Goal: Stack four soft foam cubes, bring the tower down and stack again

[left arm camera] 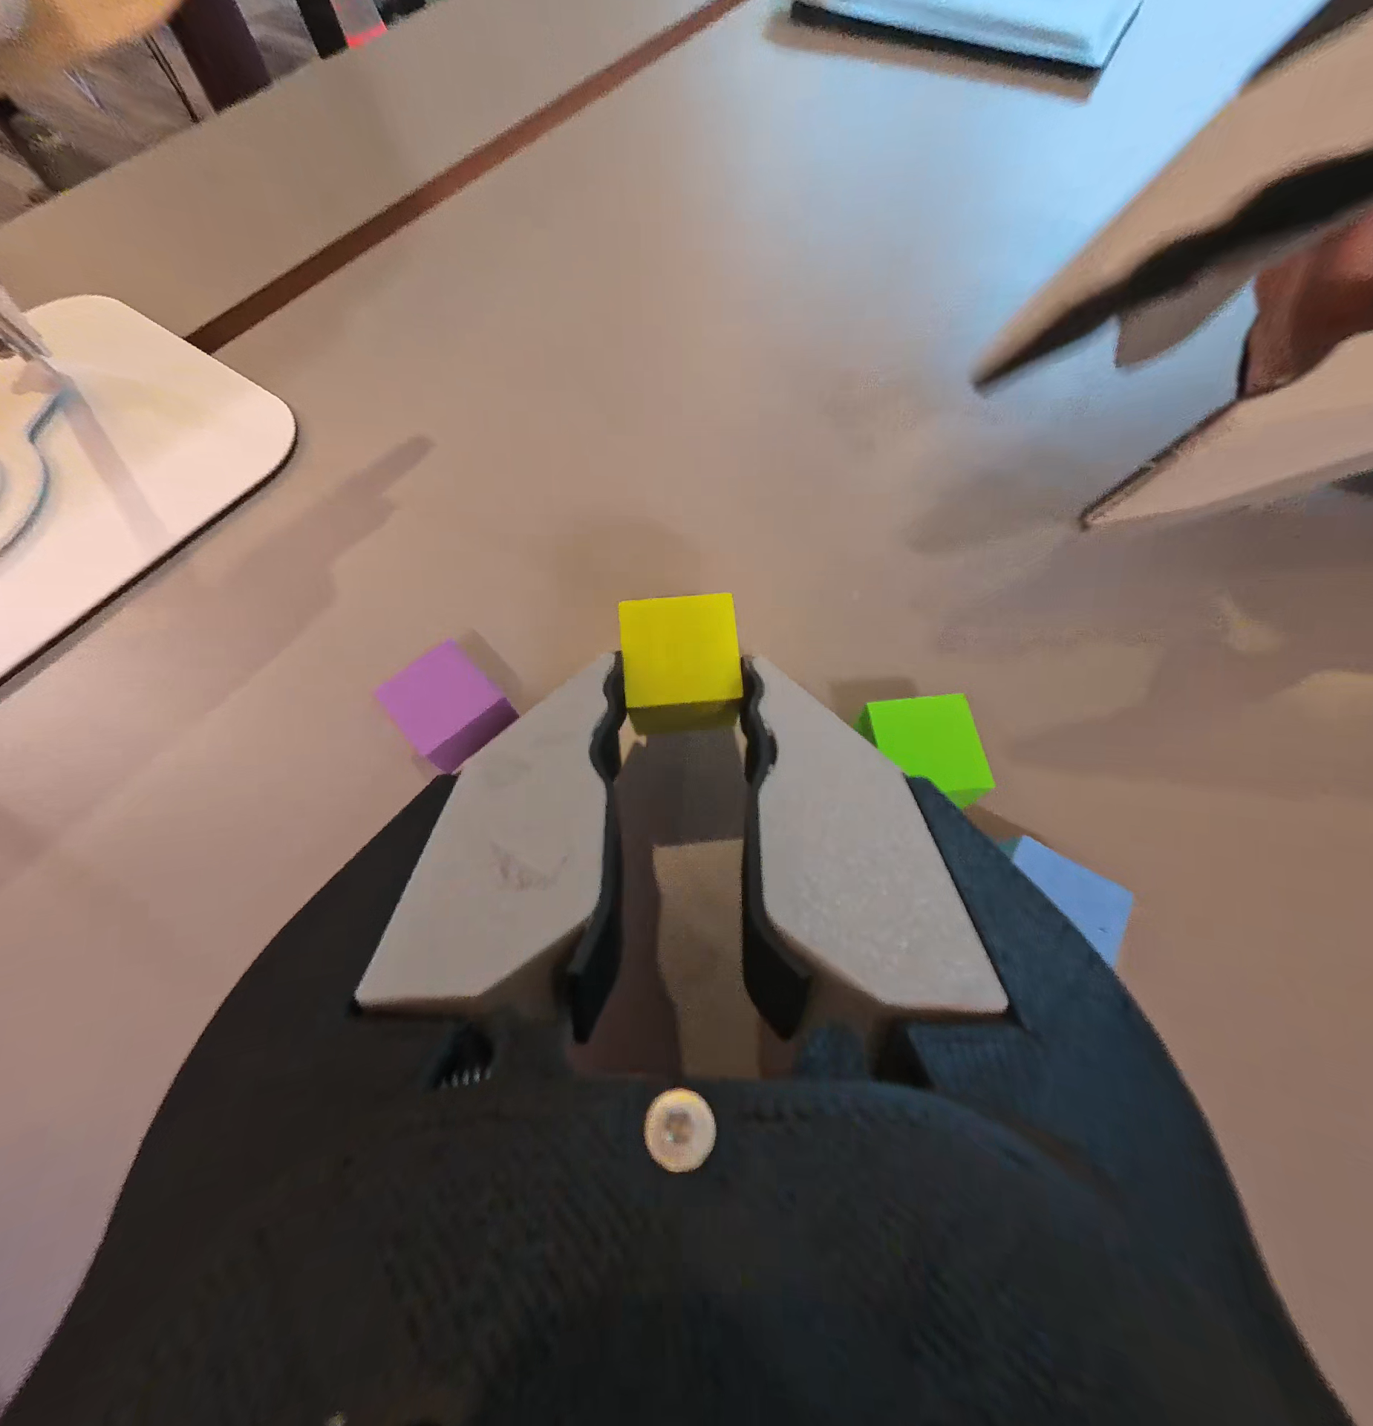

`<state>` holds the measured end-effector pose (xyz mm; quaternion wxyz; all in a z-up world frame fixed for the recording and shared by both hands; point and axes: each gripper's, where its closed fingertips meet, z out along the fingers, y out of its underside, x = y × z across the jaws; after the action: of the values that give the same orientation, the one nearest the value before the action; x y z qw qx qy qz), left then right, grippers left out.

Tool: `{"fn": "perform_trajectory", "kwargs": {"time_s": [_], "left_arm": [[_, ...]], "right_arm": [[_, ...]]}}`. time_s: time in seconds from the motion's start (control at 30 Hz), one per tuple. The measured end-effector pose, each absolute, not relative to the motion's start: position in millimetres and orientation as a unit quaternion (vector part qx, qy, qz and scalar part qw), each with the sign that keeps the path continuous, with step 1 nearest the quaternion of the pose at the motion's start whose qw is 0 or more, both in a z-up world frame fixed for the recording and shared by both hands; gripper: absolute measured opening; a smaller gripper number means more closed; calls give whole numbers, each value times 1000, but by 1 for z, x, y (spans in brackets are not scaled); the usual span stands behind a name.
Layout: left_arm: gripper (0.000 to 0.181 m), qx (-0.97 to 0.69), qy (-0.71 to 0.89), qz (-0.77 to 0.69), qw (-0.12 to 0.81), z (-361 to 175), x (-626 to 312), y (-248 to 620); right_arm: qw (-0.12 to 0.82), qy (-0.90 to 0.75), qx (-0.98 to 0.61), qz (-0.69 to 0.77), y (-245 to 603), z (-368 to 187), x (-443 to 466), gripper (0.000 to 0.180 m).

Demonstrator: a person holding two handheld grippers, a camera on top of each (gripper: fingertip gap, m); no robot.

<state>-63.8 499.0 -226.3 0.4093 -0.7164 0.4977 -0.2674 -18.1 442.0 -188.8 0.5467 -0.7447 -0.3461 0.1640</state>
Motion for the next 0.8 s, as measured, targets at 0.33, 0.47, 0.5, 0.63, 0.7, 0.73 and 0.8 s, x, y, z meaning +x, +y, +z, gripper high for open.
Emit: {"fn": "perform_trajectory", "kwargs": {"time_s": [0.33, 0.47, 0.5, 0.63, 0.7, 0.73, 0.8], "left_arm": [[27, -715, 459, -312, 425, -213, -69, 504], [27, -712, 465, -318, 420, -213, -68, 501], [27, -710, 467, -322, 418, -213, -67, 500], [27, -686, 487, -348, 414, -208, -65, 489], [27, -669, 504, -355, 416, -206, -65, 481], [27, -664, 514, -350, 414, -207, -66, 478], [27, -651, 546, -316, 422, -212, -71, 473]], "right_arm": [[476, -453, -725, 208, 407, -213, -81, 0], [453, -471, -742, 148, 414, -231, -78, 0], [451, -470, -747, 133, 418, -234, -77, 0], [481, -409, -775, -6, 460, -234, -45, 0], [479, -389, -786, -37, 469, -236, -30, 0], [481, -387, -787, -19, 467, -235, -29, 0], [487, -381, -785, 43, 459, -229, -35, 0]]}}
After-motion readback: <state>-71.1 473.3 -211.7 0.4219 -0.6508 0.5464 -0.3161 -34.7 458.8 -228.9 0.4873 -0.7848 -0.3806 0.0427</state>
